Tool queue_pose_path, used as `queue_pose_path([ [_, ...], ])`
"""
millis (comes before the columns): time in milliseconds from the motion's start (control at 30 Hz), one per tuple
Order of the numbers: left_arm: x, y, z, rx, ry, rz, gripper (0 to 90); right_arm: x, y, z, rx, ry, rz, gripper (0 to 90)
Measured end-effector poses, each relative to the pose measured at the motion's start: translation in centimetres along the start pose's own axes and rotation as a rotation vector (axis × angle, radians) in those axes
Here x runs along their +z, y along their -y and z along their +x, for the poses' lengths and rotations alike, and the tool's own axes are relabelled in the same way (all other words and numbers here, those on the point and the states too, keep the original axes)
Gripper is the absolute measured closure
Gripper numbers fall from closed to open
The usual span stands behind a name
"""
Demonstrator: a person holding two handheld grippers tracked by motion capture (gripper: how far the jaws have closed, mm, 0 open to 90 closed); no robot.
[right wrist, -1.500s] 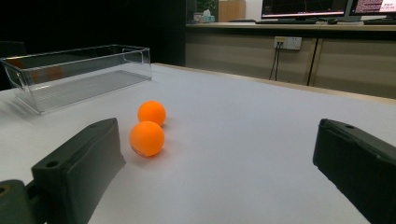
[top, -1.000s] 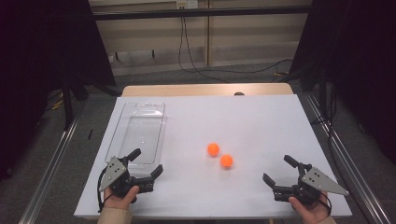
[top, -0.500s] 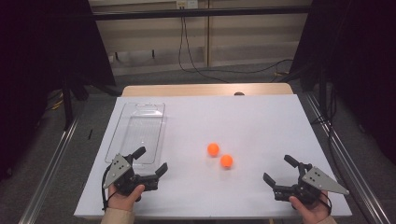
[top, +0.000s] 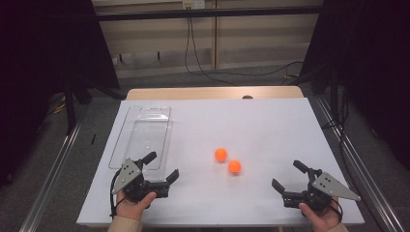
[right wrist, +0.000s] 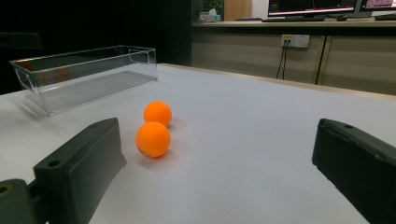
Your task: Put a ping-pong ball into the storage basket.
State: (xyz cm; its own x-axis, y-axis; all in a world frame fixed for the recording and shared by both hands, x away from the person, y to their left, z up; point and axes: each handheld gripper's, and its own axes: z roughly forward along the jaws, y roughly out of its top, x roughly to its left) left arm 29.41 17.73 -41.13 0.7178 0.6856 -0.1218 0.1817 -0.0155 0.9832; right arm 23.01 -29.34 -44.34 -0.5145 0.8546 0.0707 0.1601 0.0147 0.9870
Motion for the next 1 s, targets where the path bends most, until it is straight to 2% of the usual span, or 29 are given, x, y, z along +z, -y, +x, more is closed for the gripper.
queue_pose_path([
  [333, 1.0, 0.0, -0.6, 0.014, 0.025, 0.010, 0.9, 0.1, 0.0, 0.0, -0.008, -0.006, 0.000, 1.3],
  [367, 1.2, 0.0, -0.8, 0.004, 0.022, 0.008, 1.0, 0.1, 0.0, 0.0, -0.008, -0.006, -0.001, 1.4],
  [700, 1.8, -0.2, -1.1, 0.015, 0.030, 0.015, 1.1, 0.0, 0.0, 0.0, -0.007, -0.004, -0.004, 1.3],
  [1000, 2.7, -0.2, -1.5, 0.035, 0.049, 0.024, 1.1, 0.0, -0.1, 0.0, -0.008, -0.007, -0.006, 1.4],
])
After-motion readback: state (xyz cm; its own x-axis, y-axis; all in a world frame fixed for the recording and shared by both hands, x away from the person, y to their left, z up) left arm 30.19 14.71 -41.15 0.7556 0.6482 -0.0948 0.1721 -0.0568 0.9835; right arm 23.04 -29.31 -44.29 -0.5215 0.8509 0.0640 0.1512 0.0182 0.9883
